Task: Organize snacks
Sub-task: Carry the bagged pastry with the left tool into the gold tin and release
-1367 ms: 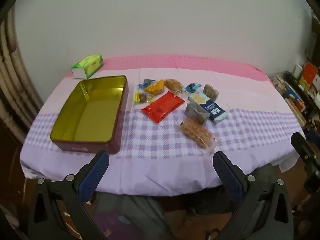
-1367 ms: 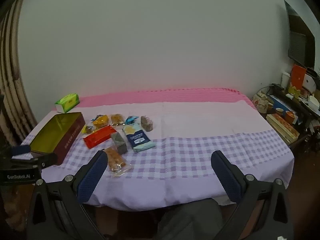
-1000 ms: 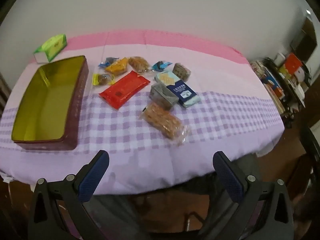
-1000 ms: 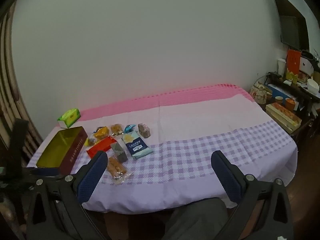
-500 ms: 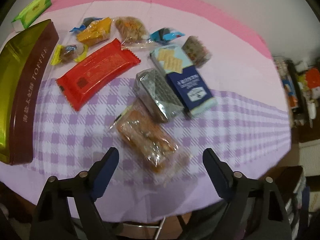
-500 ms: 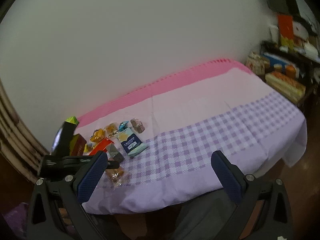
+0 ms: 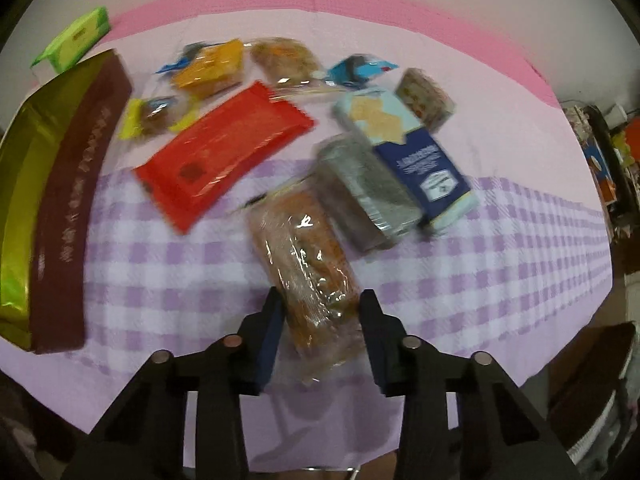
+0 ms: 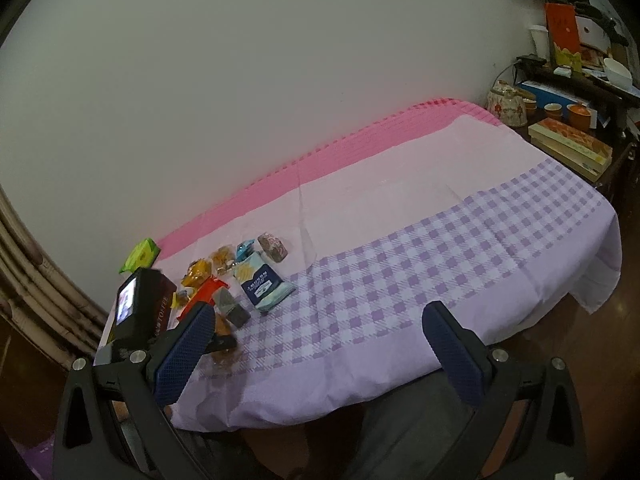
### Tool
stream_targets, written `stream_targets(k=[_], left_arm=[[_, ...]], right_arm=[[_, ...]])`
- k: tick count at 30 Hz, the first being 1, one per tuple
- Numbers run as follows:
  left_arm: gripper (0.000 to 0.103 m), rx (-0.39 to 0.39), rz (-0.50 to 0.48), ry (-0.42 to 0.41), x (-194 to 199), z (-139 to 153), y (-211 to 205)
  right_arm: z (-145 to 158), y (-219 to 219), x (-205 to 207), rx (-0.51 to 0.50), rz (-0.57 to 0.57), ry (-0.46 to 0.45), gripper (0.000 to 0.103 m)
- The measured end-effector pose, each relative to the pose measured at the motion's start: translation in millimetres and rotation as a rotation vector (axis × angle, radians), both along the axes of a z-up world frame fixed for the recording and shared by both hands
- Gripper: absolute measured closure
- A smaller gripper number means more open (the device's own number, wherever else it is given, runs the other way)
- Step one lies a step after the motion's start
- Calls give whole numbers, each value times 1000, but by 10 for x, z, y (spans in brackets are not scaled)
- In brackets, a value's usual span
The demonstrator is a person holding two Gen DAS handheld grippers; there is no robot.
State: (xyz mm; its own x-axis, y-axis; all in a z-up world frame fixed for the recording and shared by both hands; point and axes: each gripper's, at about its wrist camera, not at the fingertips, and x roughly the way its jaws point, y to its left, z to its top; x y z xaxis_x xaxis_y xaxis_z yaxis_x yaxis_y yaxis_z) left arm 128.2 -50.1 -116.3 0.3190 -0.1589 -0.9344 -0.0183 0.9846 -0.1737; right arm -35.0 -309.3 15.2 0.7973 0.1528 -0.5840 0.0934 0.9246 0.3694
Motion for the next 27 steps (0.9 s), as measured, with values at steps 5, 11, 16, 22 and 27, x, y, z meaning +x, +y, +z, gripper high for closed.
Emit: stream_targets(k=[5, 11, 16, 22, 27], left_arm=[[67, -16, -3, -36, -245, -53, 369], [67, 4, -39, -112, -606, 47, 610], [67, 37, -53, -166, -737, 313, 530], [67, 60, -30, -213, -608, 659, 509], [67, 87, 7, -265, -569, 902, 677]], right_arm=[[-44, 10, 25, 5, -4, 14, 0], [-111, 95, 48, -15, 22, 32, 0], [-204, 206, 86, -36, 58, 63, 0], [-311, 355, 117, -73, 107, 99, 0], [-438, 430, 154, -91, 129, 146, 0]])
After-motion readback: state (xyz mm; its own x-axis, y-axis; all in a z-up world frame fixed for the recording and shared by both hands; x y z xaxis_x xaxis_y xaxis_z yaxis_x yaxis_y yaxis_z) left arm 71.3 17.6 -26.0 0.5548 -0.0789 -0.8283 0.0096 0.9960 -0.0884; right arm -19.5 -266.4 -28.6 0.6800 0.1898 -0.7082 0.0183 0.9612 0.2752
